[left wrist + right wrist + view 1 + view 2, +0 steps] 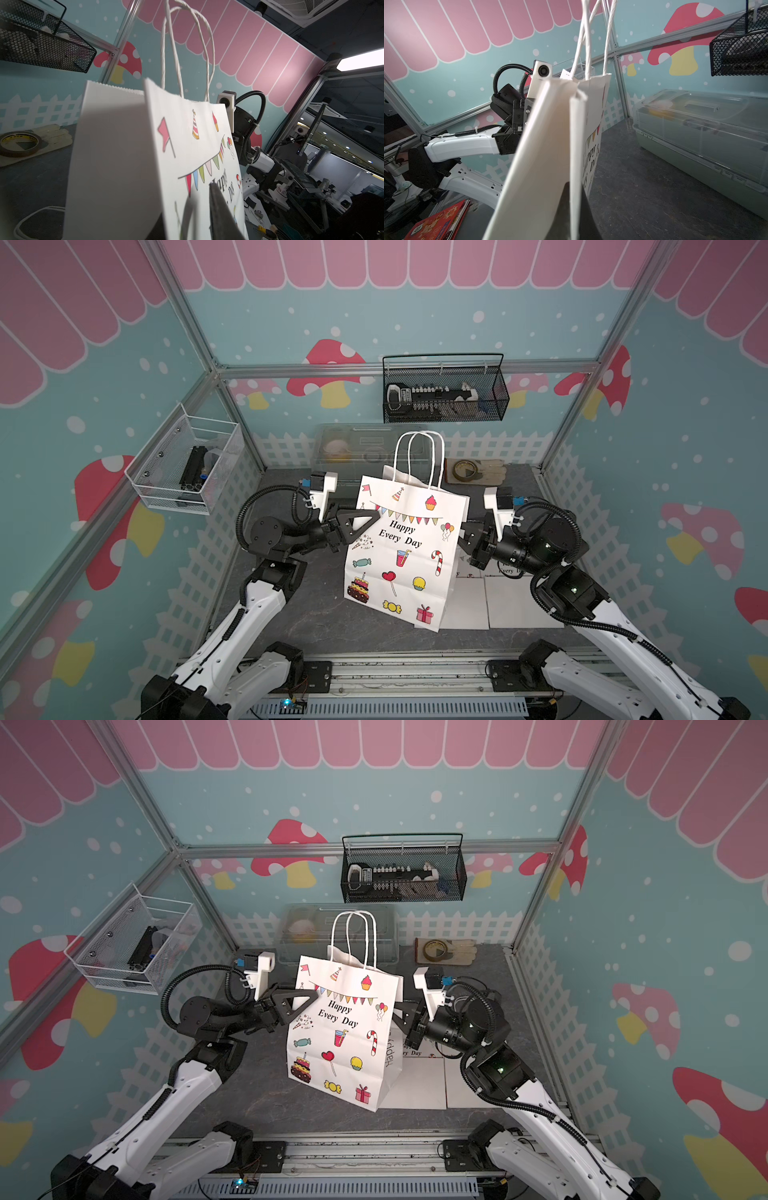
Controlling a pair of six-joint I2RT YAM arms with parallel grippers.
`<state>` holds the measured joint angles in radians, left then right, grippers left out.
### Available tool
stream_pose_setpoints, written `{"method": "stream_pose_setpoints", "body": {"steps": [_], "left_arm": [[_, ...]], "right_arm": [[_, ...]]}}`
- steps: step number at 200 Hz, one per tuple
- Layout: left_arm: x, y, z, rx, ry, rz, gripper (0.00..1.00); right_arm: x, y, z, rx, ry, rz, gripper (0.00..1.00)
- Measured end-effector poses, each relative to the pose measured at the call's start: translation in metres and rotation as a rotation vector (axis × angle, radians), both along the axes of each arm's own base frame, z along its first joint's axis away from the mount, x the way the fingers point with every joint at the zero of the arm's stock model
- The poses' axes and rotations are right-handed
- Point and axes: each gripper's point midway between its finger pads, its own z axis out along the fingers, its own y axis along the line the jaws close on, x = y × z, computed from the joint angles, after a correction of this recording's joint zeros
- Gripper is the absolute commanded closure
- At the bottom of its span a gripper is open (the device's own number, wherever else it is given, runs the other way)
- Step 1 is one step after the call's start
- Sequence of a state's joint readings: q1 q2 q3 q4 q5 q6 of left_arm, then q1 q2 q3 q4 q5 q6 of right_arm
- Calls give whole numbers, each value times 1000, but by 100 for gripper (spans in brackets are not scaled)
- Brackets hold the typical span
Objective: Put away the paper bag
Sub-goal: Press the paper bag.
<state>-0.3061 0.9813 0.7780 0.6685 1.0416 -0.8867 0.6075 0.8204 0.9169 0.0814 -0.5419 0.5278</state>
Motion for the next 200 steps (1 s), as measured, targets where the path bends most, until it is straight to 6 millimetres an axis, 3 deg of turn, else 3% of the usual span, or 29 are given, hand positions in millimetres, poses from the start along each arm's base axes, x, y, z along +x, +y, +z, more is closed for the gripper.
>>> {"method": "stream_pose_setpoints", "body": {"steps": [28, 45, 54, 93, 117, 149, 184, 200], "left_arm": [[-15, 1, -3, 17, -32, -26, 60], [-21, 0, -8, 28, -31, -43, 37], [-24, 0, -11, 34, -34, -52, 31], [-35, -4, -15, 48, -28, -101, 31], [-43, -7, -15, 53, -39, -130, 45], [-52, -13, -18, 58, -44, -170, 55], [-51, -14, -21, 65, -46, -168, 88], [-48, -15, -24, 74, -37, -150, 100]], "right_arm": [[-8, -6, 14, 6, -35, -5, 100], [-16, -12, 23, 11, -61, -6, 100], [-20, -14, 28, 13, -78, -7, 100], [-31, -20, 41, 7, -119, 2, 100], [-36, -19, 40, -3, -122, 27, 100], [-38, -17, 38, -11, -120, 48, 100], [-40, -16, 38, -13, -121, 58, 100], [-43, -16, 38, -12, -124, 70, 93]]}}
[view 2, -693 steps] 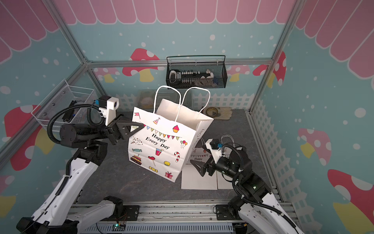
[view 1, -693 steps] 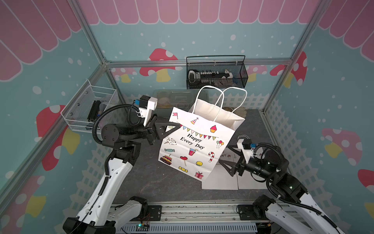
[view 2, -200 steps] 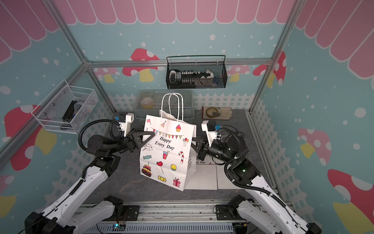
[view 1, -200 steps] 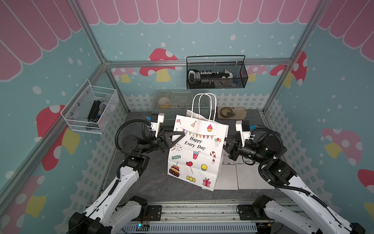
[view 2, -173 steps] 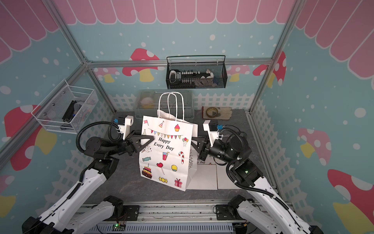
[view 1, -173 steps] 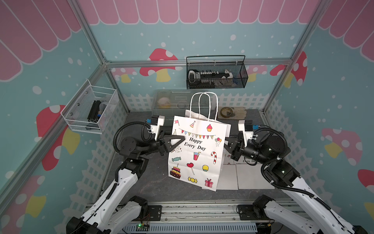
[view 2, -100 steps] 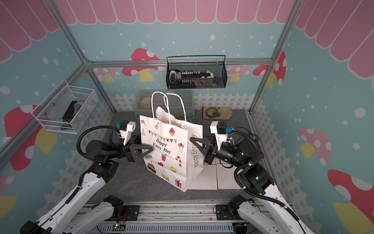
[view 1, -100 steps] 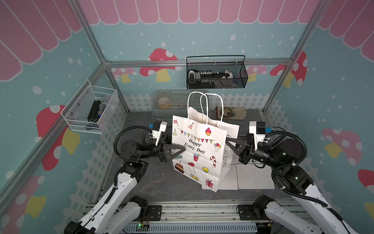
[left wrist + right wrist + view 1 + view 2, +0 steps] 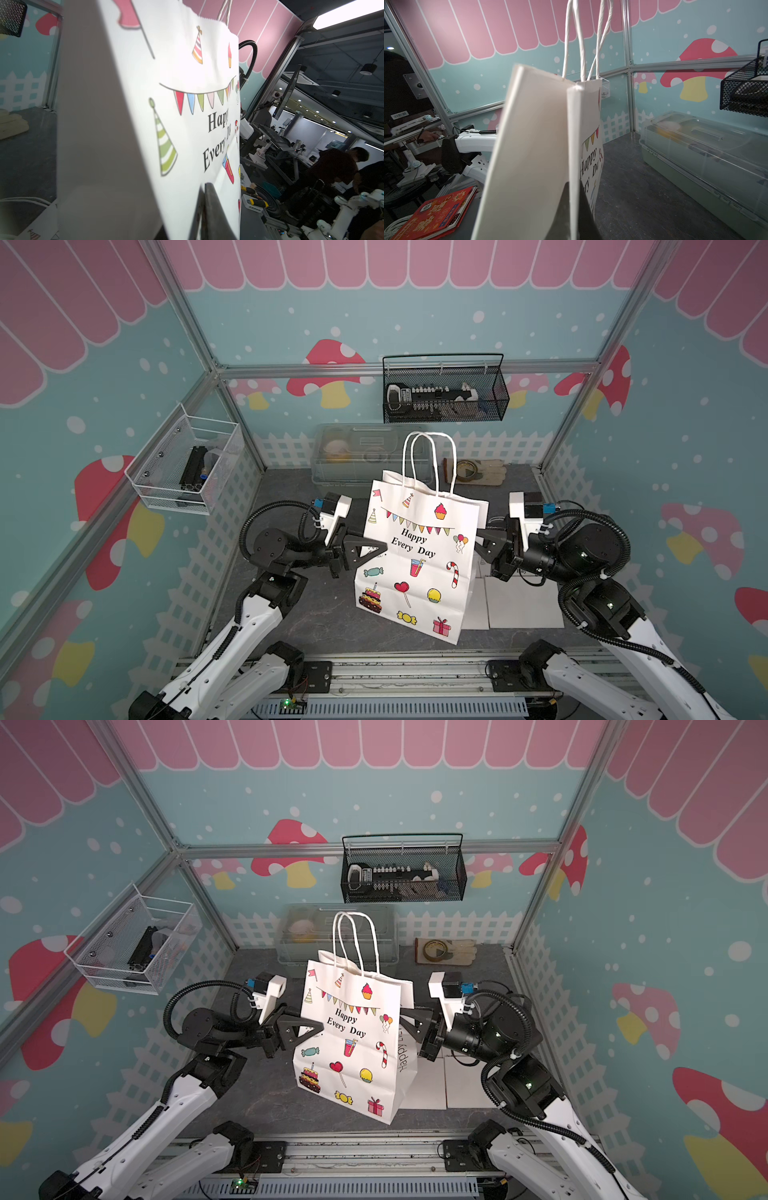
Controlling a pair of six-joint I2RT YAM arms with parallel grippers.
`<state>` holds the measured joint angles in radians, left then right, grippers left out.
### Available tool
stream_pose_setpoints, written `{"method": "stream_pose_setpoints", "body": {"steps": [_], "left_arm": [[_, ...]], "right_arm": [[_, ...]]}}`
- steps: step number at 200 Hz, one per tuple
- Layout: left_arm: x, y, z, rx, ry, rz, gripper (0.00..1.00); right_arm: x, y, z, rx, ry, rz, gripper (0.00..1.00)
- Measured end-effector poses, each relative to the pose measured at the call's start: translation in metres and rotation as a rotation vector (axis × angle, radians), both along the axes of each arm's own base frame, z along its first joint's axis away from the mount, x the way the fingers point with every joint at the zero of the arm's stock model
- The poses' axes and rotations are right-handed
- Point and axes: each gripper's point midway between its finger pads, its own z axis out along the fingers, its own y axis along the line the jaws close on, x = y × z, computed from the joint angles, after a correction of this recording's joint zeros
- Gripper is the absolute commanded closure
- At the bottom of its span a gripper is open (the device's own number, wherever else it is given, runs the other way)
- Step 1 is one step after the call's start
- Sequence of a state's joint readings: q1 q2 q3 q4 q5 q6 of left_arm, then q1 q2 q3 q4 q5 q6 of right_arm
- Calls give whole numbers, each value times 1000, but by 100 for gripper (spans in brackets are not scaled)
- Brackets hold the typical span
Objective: Put away the paper bag
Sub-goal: Press the paper bag.
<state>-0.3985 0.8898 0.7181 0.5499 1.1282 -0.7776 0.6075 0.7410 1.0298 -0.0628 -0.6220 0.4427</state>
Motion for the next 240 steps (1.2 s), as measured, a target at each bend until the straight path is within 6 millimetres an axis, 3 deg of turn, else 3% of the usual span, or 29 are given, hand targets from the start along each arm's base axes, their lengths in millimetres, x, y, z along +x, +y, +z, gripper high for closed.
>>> {"method": "stream_pose_setpoints", "body": {"steps": [40, 81, 110, 164, 204, 240], "left_arm": [[8, 0, -8, 21, 17, 49, 100], [19, 0, -16, 43, 45, 103, 100], [26, 0, -20, 58, 60, 142, 100], [40, 2, -29, 98, 80, 219, 100], [49, 3, -36, 116, 92, 261, 100], [54, 5, -38, 120, 99, 292, 100]], "right_arm": [[-12, 0, 3, 2, 5, 51, 67], [-28, -4, 13, 4, -9, 99, 22], [-27, -2, 12, -2, -4, 104, 8], [4, 13, -8, -39, 102, 67, 3], [22, 11, -11, -34, 133, -20, 19], [44, 13, -24, -44, 180, -95, 25]]}}
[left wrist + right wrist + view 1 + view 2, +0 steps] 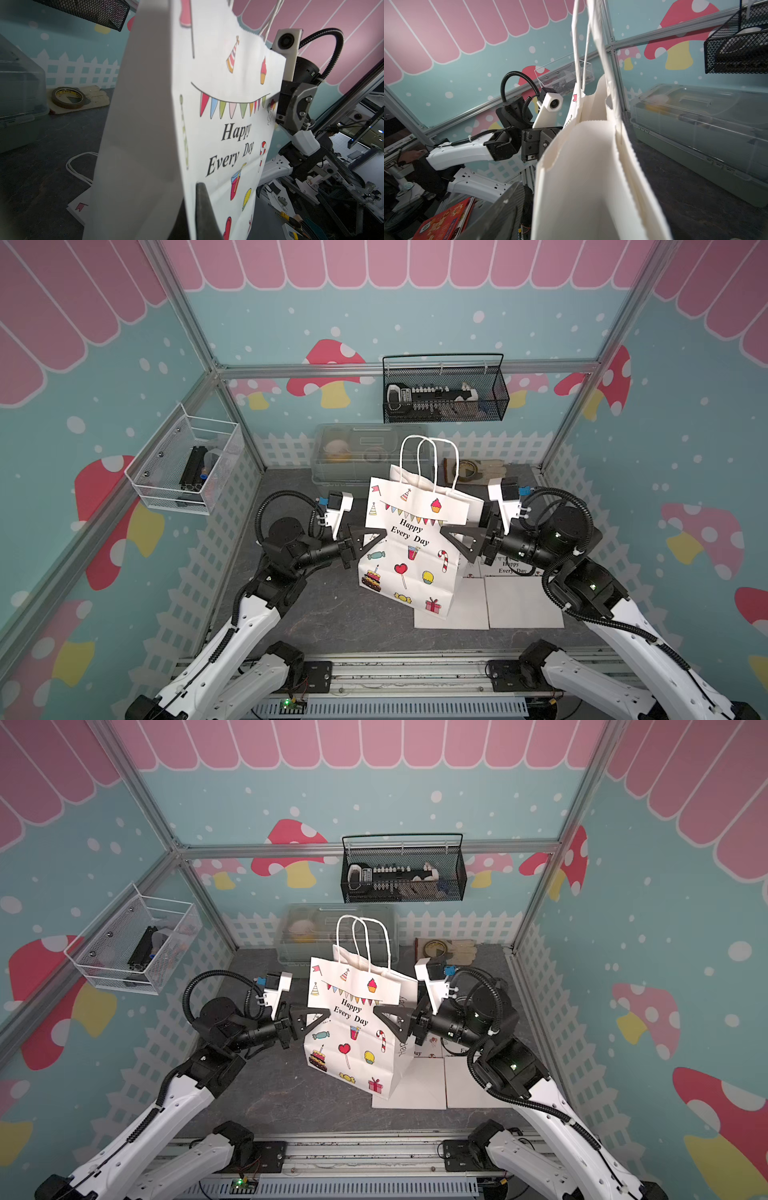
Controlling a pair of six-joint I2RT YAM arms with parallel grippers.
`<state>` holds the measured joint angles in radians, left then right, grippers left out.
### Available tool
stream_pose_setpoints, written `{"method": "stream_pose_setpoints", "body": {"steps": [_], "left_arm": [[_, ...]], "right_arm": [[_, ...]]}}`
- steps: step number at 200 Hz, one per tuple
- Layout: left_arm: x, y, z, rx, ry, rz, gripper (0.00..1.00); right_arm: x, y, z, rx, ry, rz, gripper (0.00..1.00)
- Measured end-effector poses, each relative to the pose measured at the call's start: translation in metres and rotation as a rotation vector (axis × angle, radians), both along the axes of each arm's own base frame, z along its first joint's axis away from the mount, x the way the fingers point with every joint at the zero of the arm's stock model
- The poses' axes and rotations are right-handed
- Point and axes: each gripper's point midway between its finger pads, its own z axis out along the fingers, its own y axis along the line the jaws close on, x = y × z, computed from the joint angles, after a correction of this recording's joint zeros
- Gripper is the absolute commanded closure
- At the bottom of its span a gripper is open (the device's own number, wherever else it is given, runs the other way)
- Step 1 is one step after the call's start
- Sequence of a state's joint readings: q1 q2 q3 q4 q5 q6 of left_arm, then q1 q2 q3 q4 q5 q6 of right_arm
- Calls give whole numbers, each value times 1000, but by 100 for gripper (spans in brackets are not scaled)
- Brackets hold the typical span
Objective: Put away the paper bag
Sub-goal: Press the paper bag.
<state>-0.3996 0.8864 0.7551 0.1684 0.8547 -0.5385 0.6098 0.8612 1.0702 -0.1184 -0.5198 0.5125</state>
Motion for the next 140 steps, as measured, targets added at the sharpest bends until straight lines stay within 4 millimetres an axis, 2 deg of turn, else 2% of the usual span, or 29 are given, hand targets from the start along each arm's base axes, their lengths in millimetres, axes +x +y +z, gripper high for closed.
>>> {"method": "stream_pose_setpoints", "body": {"steps": [30, 94, 116, 140], "left_arm": [[3, 1, -4, 13, 6, 19, 100], [10, -1, -11, 31, 20, 42, 98], [8, -7, -15, 41, 27, 25, 94], [10, -7, -18, 51, 30, 41, 89]], "right_arm": [[10, 5, -8, -13, 26, -22, 28], [14, 13, -14, -23, 39, -23, 41], [17, 19, -21, -39, 54, -20, 50], [21, 23, -28, -56, 80, -27, 66]]}}
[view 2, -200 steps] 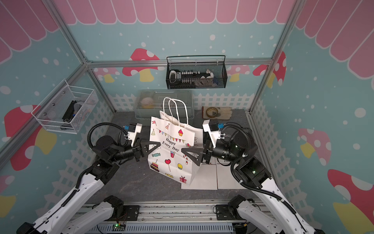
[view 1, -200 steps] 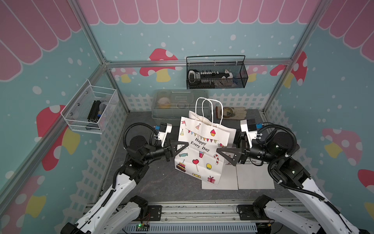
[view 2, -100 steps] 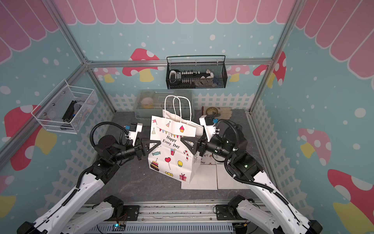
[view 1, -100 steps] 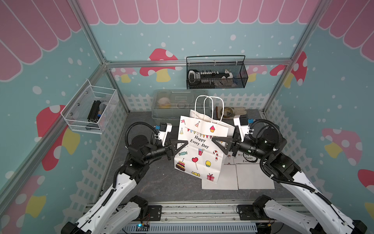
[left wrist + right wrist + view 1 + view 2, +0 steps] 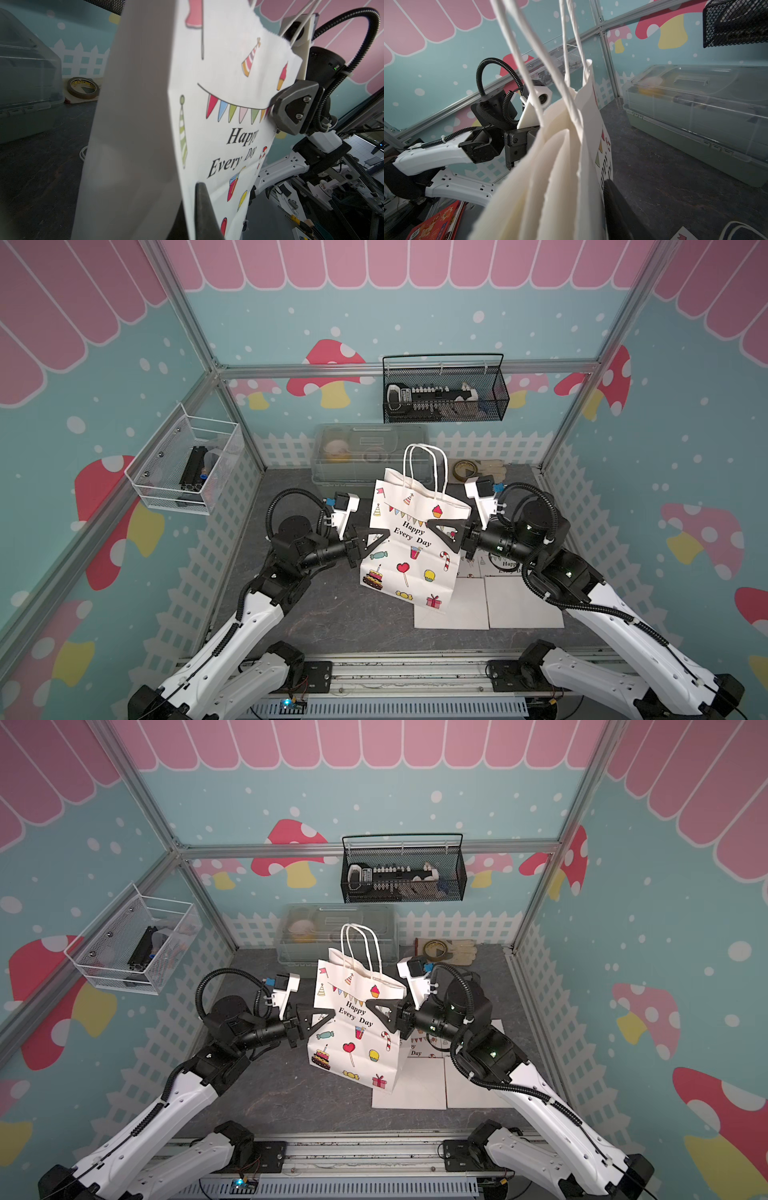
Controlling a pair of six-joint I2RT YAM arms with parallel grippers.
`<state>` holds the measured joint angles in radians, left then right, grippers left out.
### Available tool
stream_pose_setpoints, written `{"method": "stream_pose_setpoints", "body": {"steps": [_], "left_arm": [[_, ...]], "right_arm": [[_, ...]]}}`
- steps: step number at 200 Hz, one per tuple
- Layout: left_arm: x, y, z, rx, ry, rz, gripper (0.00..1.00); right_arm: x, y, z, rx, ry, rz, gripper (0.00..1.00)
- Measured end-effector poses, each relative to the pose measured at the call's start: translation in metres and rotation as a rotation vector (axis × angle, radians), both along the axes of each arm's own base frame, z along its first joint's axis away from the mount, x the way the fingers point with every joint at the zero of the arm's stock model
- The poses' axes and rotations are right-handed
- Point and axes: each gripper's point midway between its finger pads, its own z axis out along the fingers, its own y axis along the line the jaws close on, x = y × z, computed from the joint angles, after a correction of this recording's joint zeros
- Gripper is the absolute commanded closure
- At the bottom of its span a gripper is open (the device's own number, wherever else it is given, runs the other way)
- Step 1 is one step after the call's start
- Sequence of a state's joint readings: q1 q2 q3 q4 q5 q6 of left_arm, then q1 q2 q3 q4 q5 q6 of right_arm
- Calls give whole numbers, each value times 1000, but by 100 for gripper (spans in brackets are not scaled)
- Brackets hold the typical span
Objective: Put away the paper bag
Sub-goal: Press the paper bag.
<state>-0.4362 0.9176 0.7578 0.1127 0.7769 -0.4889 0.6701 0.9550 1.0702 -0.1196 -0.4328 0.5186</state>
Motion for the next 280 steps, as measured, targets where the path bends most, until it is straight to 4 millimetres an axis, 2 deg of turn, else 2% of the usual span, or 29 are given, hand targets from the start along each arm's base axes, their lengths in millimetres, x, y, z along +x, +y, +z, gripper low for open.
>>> {"method": "stream_pose_setpoints", "body": {"steps": [21, 40, 65, 81, 95, 110, 124, 143, 170, 193, 211, 232, 258, 280], "left_arm": [[1, 0, -1, 4, 0, 5, 84], [-1, 1, 0, 5, -6, 8, 79], [-4, 3, 6, 1, -35, 18, 64], [-5, 4, 7, 3, -49, 19, 52], [-4, 5, 6, 8, -51, 20, 38], [2, 8, 6, 10, -35, 23, 31], [11, 16, 14, 1, -33, 43, 25], [20, 29, 37, -25, -61, 69, 23], [23, 47, 77, -48, -147, 88, 21], [17, 54, 94, -47, -197, 68, 20], [8, 54, 93, -48, -204, 25, 20], [-6, 51, 79, -56, -200, -33, 19], [-18, 50, 57, -60, -167, -75, 19], [-23, 48, 52, -57, -160, -91, 19]], "right_arm": [[1, 0, -3, -12, 10, -11, 85], [3, -1, -6, -24, 22, -26, 95], [3, -5, -6, -47, 20, -42, 100], [1, -6, -3, -65, 12, -40, 100], [-1, -8, 1, -85, 5, -33, 100], [-5, -8, 11, -93, -8, -7, 100], [-8, -5, 21, -91, -25, 32, 100], [-13, -1, 26, -93, -42, 85, 100], [-16, -2, 28, -100, -38, 154, 100], [-8, -10, 35, -94, -18, 194, 100], [2, -19, 40, -73, 4, 224, 100], [8, -22, 45, -47, 32, 292, 100], [-2, -16, 54, -1, 63, 425, 100], [-13, -14, 65, 36, 68, 515, 100]]}}
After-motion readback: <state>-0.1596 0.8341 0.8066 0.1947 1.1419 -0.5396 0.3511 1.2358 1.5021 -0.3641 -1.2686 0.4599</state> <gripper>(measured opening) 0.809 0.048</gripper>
